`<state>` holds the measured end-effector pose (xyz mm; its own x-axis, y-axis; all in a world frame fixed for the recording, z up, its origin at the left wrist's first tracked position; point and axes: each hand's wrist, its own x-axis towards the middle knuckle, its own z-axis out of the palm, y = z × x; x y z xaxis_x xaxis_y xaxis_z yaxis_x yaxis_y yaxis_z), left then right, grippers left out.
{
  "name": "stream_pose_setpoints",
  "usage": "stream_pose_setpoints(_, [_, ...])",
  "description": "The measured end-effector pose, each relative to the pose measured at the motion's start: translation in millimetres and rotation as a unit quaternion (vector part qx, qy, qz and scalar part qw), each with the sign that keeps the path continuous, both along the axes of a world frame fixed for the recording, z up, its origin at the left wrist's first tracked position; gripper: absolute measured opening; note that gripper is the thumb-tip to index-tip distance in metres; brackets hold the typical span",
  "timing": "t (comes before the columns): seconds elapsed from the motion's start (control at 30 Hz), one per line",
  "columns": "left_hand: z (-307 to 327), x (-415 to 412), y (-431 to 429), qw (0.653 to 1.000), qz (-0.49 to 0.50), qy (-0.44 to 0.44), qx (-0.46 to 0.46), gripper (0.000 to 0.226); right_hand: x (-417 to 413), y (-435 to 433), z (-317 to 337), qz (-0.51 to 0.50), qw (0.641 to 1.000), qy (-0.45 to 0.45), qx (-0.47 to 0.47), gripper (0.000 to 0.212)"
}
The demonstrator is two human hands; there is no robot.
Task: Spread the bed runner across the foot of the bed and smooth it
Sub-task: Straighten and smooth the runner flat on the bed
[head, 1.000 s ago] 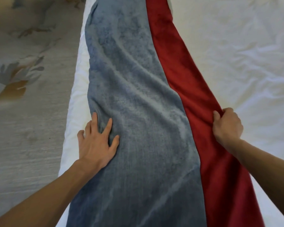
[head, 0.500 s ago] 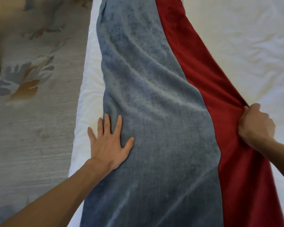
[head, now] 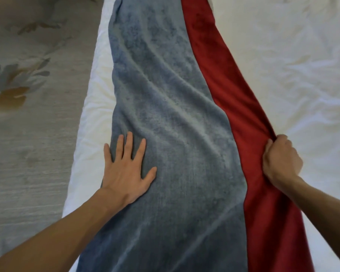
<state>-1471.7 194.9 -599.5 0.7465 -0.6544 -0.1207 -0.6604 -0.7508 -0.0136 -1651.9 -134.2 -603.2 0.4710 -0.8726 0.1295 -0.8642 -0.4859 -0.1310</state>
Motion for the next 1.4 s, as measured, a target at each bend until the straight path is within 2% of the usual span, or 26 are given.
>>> stream_pose_setpoints(0.13, [-1,0,-1,1.0,-0.004,-0.011,0.009,0.082,-7,-9,0,0.02,0.999,0.012,0.028,0.02])
stream_pose_setpoints(0.4, [1,-1,-9,1.0,-0.007,-0.016,0.021,0.082,-14,-21,0,0.054,0.998,0.011,0.033,0.024])
stream_pose_setpoints(0.7, [1,1,-14,0.999,-0.019,-0.02,0.028,0.082,-11,-16,2,-0.002,1.0,0.001,0.011,0.032])
stream_pose_setpoints(0.77, [1,1,-16,0.998,-0.052,-0.029,0.02,0.081,-4,-3,5,0.036,0.999,0.01,-0.022,0.042])
stream_pose_setpoints(0.83, [0,2,-18,0.996,-0.082,-0.019,0.015,0.081,6,18,4,0.128,0.991,0.022,-0.031,0.055])
stream_pose_setpoints(0.93, [-6,4,-17,0.996,-0.089,0.002,0.006,0.08,21,44,-5,0.238,0.969,0.06,0.036,0.067])
stream_pose_setpoints(1.0, [-9,3,-17,0.996,-0.085,0.004,0.006,0.079,23,48,-14,0.244,0.964,0.081,0.067,0.069])
stream_pose_setpoints(1.4, [-20,2,-18,0.996,-0.084,-0.004,0.024,0.079,27,52,-21,0.221,0.968,0.106,0.049,0.067])
